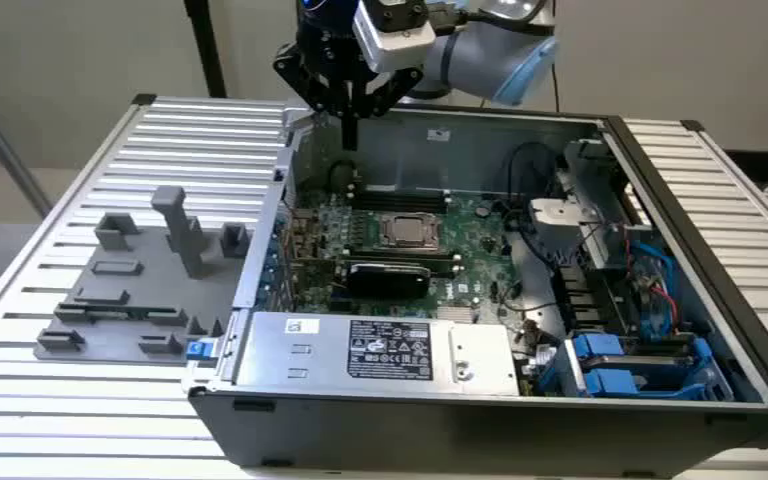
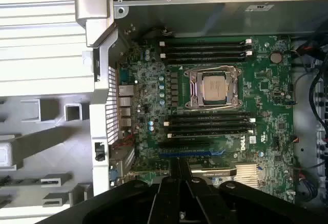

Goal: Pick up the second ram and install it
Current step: 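Reach for the second ram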

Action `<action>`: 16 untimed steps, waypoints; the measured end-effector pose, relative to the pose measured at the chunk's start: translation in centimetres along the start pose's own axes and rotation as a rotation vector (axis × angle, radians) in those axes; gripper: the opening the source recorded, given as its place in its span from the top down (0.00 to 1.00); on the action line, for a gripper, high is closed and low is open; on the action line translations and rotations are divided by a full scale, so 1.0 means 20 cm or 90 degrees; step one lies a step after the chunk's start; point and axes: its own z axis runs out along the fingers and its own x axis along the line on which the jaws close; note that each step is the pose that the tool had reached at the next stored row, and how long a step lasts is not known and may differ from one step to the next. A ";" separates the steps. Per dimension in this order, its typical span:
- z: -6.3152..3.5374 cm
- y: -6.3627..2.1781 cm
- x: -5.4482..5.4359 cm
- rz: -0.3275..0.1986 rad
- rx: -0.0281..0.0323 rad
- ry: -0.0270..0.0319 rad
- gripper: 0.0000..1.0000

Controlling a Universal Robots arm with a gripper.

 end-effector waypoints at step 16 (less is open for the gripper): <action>-0.001 -0.010 0.01 0.000 0.0002 0.0000 1.00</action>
